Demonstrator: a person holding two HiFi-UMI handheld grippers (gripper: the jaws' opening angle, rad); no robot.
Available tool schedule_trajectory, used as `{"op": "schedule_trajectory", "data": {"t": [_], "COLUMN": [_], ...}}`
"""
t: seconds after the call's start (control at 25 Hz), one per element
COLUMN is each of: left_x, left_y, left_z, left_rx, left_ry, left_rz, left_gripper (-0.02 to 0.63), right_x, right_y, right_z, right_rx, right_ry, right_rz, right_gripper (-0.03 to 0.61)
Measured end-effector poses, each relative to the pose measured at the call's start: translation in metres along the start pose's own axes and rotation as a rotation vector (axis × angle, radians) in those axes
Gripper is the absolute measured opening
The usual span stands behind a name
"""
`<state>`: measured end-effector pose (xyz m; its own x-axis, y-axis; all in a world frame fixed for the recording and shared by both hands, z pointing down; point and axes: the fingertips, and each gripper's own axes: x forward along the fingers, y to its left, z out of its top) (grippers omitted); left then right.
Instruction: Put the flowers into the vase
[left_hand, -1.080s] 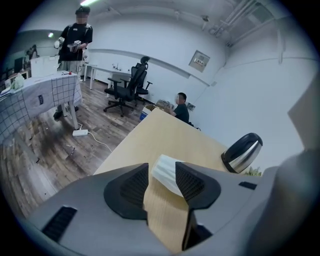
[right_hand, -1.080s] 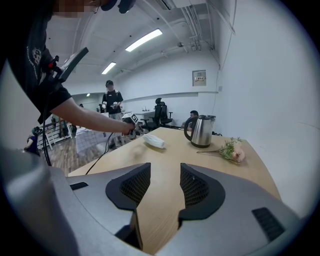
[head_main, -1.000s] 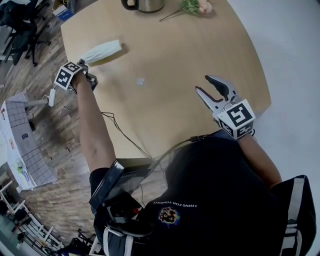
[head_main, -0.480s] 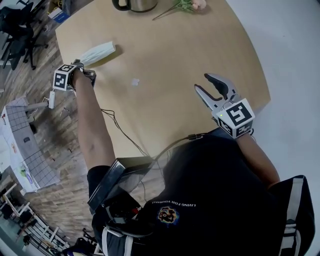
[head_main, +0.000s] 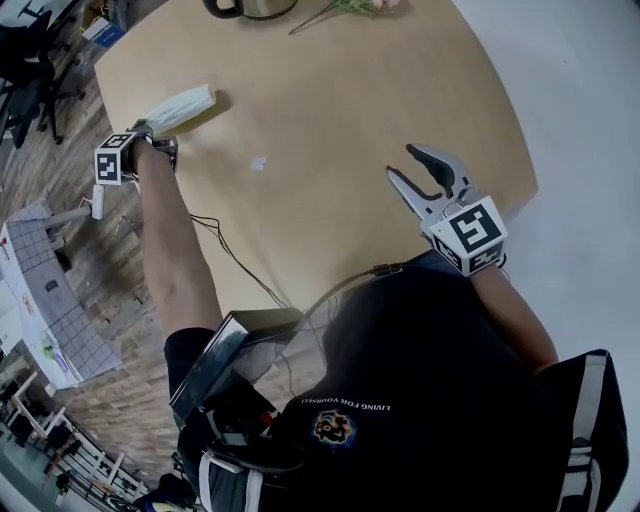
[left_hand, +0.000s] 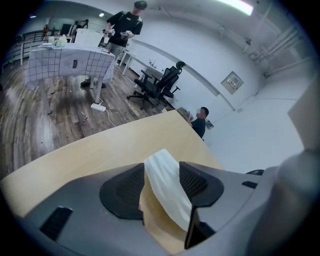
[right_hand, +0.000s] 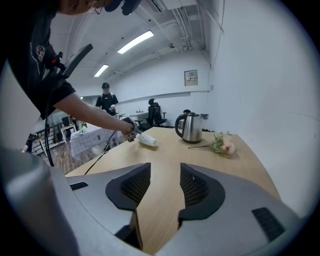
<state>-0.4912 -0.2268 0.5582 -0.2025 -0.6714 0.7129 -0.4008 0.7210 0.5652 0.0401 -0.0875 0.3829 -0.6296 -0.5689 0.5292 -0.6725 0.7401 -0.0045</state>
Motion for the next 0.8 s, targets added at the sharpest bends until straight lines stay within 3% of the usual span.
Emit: {"op": "schedule_trajectory", "data": {"t": [0.32,0.8], "left_x": [0.01,0.02], "left_y": [-0.006,-0.024], "left_z": [-0.004,0.003], "left_rx": [-0.151,-0.117], "left_ry": [0.011,0.039], "left_rz": [-0.067,-0.12], "left_gripper": [0.213,0.235], "right_x": [0.005,0.014], "right_y": [-0.007,-0.009], "right_z": [-0.005,-0.006], "right_rx": [0.015,0.011], "right_ry": [0.015,0.037], "right_rz": [0.006,0.017], "right_gripper": [0.163,0.163]}}
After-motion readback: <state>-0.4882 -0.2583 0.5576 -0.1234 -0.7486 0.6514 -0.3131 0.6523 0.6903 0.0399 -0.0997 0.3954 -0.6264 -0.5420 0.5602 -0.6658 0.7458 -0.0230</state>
